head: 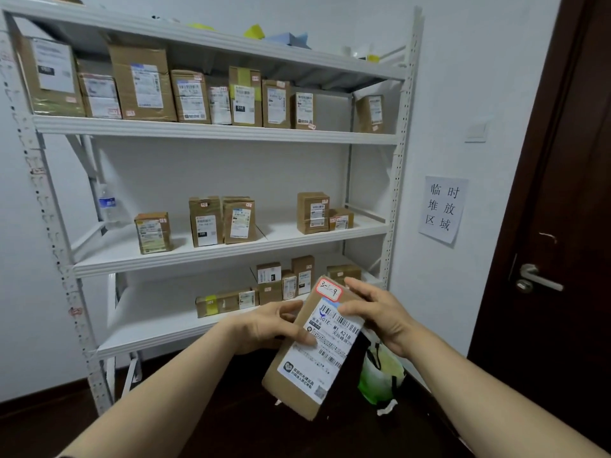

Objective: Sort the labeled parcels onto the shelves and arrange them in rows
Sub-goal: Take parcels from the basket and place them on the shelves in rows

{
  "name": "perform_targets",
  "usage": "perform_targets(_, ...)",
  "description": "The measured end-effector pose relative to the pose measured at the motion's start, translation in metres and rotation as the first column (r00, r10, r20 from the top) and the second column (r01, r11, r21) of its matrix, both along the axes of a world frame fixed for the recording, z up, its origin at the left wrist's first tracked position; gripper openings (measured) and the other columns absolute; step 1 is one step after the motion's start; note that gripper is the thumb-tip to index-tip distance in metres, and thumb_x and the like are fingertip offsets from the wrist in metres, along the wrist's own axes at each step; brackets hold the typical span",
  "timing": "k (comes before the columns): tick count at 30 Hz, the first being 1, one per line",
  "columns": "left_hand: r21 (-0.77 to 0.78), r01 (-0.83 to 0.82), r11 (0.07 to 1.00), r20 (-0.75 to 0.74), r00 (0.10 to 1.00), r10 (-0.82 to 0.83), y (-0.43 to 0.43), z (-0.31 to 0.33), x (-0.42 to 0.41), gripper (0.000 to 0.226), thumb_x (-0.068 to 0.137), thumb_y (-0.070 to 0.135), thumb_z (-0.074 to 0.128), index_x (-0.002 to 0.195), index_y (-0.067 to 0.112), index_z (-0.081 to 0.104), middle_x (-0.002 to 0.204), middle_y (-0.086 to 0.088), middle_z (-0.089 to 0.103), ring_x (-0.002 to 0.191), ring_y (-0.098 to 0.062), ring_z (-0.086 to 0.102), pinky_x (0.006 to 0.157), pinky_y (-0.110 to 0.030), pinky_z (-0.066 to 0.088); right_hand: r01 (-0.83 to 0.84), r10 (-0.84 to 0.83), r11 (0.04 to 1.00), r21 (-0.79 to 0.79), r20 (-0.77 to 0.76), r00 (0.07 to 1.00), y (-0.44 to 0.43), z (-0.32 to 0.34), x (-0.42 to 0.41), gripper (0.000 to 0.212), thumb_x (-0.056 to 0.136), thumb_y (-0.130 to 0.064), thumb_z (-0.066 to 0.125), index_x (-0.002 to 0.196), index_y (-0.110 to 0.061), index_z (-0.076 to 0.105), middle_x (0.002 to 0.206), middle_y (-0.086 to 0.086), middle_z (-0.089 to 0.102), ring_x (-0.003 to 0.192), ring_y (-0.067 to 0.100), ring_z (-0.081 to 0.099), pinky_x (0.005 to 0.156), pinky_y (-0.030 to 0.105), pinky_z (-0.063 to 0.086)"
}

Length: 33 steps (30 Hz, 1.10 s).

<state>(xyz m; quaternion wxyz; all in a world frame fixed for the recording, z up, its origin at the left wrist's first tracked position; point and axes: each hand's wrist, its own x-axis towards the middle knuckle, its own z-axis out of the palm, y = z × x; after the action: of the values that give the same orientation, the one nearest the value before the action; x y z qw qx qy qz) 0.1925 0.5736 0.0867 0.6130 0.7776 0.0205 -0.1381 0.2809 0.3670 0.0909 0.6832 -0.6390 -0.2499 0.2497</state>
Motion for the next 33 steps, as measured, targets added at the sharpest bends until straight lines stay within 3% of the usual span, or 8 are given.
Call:
perform_targets(2,-0.021,-0.044,0.999,0.012,0.999,0.045,0.001,-0.004,0.001,0.071,0.064,0.016,0.084,0.127,0.027,0.054,0.119,-0.005,0.068,0.111,-0.023,0.064,0.102,-0.047,0.046,0.054,-0.053,0.998,0.045,-0.026,0.998,0.000,-0.005,0.002,0.096,0.059,-0.002,0.083,0.143,-0.012,0.037,0.112,0.003,0.056,0.097,0.025,0.065,0.075,0.033,0.056)
perform_targets(6,-0.069,-0.118,0.991,0.036,0.992,0.121,0.000,-0.001,-0.001,0.068,0.066,0.012,0.082,0.127,0.023,0.053,0.113,-0.001,0.071,0.107,-0.020,0.066,0.099,-0.043,0.048,0.059,-0.058,0.998,0.018,-0.040,0.998,0.004,-0.016,0.005,0.126,0.032,-0.022,0.093,0.144,-0.016,0.036,0.122,0.010,0.062,0.106,0.028,0.064,0.081,0.037,0.054)
perform_targets(12,-0.224,-0.253,0.941,0.105,0.954,0.281,0.003,0.009,-0.002,0.066,0.063,0.018,0.085,0.123,0.014,0.057,0.113,-0.004,0.071,0.106,-0.022,0.066,0.097,-0.043,0.050,-0.096,0.095,0.995,-0.001,-0.072,0.993,0.016,-0.026,0.000,0.104,0.044,-0.013,0.087,0.138,-0.020,0.043,0.116,0.009,0.068,0.094,0.023,0.070,0.071,0.036,0.057)
perform_targets(16,-0.310,-0.322,0.894,0.160,0.910,0.383,0.006,0.026,-0.002,0.058,0.068,0.020,0.081,0.121,0.010,0.060,0.110,-0.002,0.072,0.102,-0.017,0.068,0.077,-0.029,0.055,-0.117,0.121,0.991,0.059,-0.075,0.990,0.033,-0.014,-0.005,0.092,0.042,-0.014,0.085,0.128,-0.026,0.053,0.106,0.009,0.072,0.093,0.028,0.070,0.072,0.042,0.057)
perform_targets(21,-0.310,-0.329,0.892,0.166,0.905,0.392,0.011,0.036,-0.005,0.058,0.069,0.015,0.080,0.123,0.015,0.059,0.115,-0.001,0.070,0.108,-0.018,0.065,0.097,-0.040,0.050,-0.113,0.125,0.983,0.143,-0.077,0.989,0.043,0.001,0.000,0.093,0.041,-0.016,0.083,0.129,-0.024,0.054,0.108,0.011,0.071,0.095,0.032,0.068,0.069,0.037,0.056)
perform_targets(28,-0.338,-0.321,0.885,0.185,0.899,0.396,0.001,0.046,0.007,0.063,0.067,0.009,0.081,0.126,0.012,0.058,0.117,-0.004,0.069,0.108,-0.019,0.066,0.095,-0.039,0.052,-0.119,0.129,0.977,0.175,-0.051,0.990,0.032,0.011,0.007,0.093,0.039,-0.016,0.083,0.127,-0.023,0.054,0.106,0.012,0.072,0.090,0.030,0.070,0.065,0.035,0.056)
perform_targets(31,-0.370,-0.303,0.878,0.212,0.893,0.397,-0.014,0.053,0.019,0.054,0.076,0.002,0.072,0.127,0.011,0.057,0.115,-0.006,0.070,0.101,-0.018,0.069,0.079,-0.030,0.057,-0.069,0.075,0.971,0.229,-0.020,0.997,0.020,0.016,0.020,0.093,0.036,-0.016,0.084,0.125,-0.020,0.056,0.105,0.012,0.072,0.093,0.030,0.069,0.073,0.035,0.056)
perform_targets(33,-0.325,-0.282,0.902,0.225,0.904,0.364,-0.022,0.057,0.030,0.067,0.070,0.012,0.081,0.130,0.025,0.055,0.115,-0.002,0.070,0.105,-0.019,0.067,0.088,-0.035,0.054,-0.032,0.037,0.961,0.275,-0.014,0.999,0.013,0.023,0.032,0.090,0.035,-0.017,0.084,0.121,-0.019,0.058,0.104,0.014,0.072,0.096,0.032,0.069,0.082,0.039,0.054)
